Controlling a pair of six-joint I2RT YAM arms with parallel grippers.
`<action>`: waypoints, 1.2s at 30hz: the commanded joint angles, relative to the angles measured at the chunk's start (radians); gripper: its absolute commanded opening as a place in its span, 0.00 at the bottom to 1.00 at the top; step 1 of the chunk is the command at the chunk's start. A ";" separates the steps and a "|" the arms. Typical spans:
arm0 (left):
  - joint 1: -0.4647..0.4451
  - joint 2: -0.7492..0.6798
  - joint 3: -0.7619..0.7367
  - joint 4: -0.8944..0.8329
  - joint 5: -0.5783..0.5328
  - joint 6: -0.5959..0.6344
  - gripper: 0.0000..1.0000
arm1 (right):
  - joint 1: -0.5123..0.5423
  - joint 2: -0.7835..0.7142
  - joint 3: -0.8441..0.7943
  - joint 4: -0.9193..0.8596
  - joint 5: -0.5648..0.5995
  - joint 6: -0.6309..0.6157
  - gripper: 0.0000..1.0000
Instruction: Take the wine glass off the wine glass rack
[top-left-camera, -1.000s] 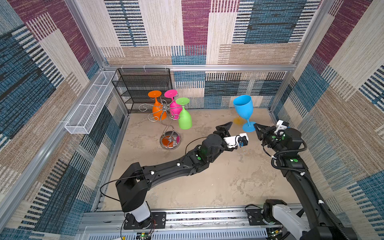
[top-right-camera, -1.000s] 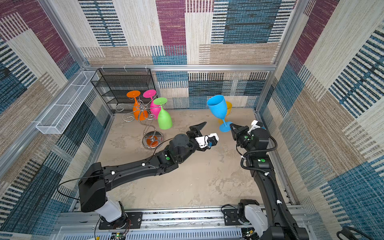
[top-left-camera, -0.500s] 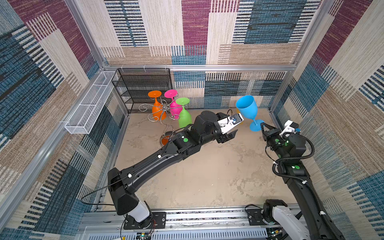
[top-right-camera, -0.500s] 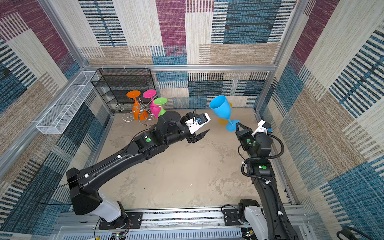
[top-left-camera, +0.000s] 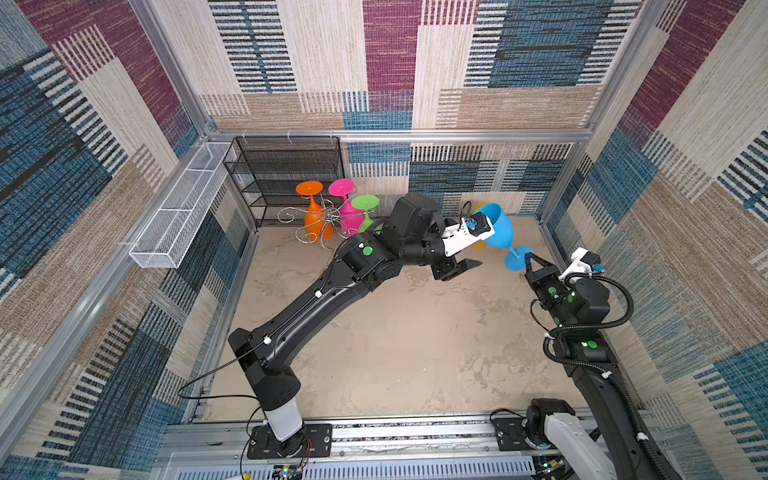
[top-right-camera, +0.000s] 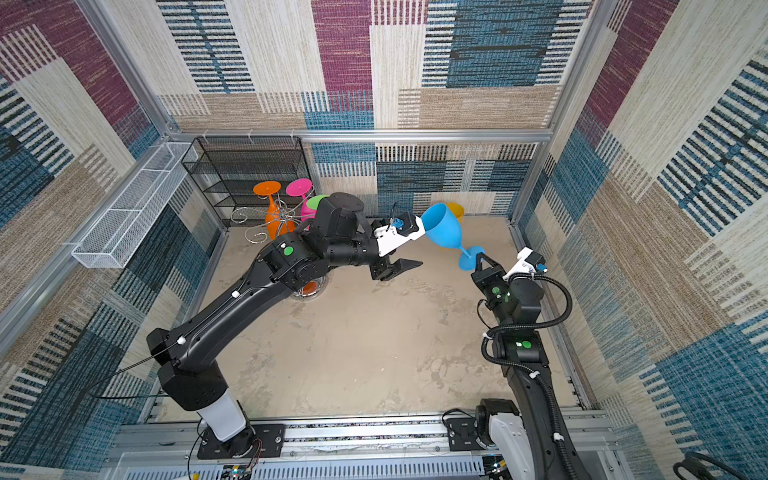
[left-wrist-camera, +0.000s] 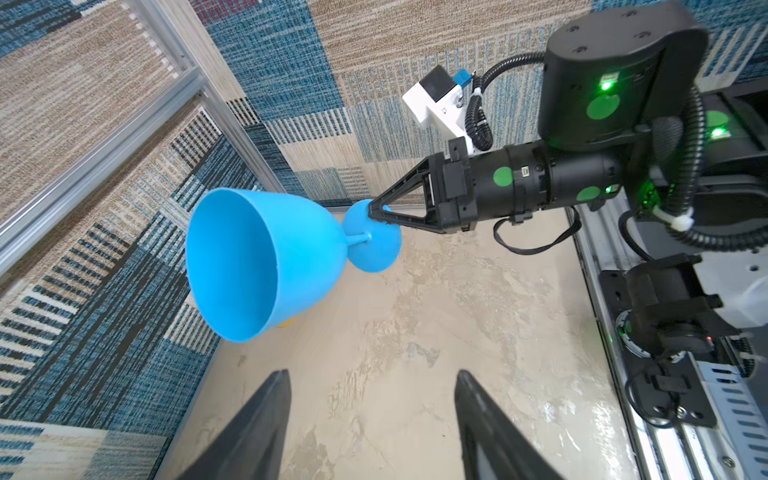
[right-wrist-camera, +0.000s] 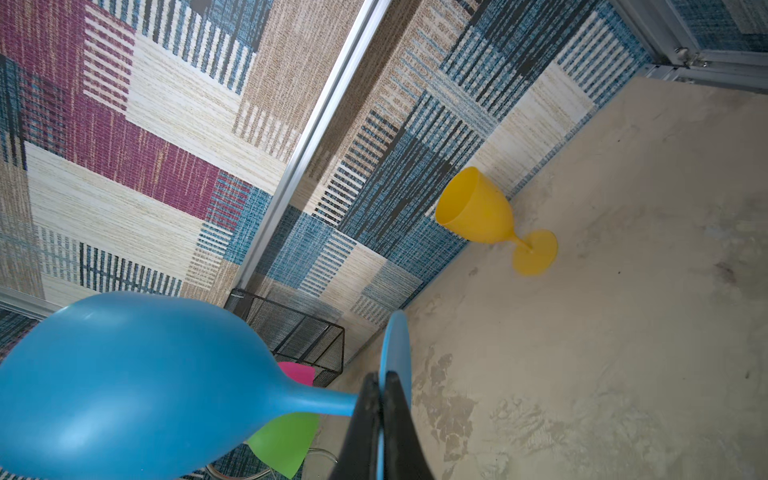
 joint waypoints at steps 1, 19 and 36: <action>0.009 0.033 0.058 -0.047 0.050 0.028 0.65 | -0.001 -0.011 -0.010 0.064 -0.001 -0.033 0.00; 0.071 0.192 0.238 -0.069 0.218 -0.059 0.60 | 0.000 -0.054 -0.039 0.106 -0.011 -0.150 0.00; 0.065 0.237 0.274 -0.048 0.240 -0.124 0.22 | 0.001 -0.066 -0.047 0.106 -0.006 -0.151 0.00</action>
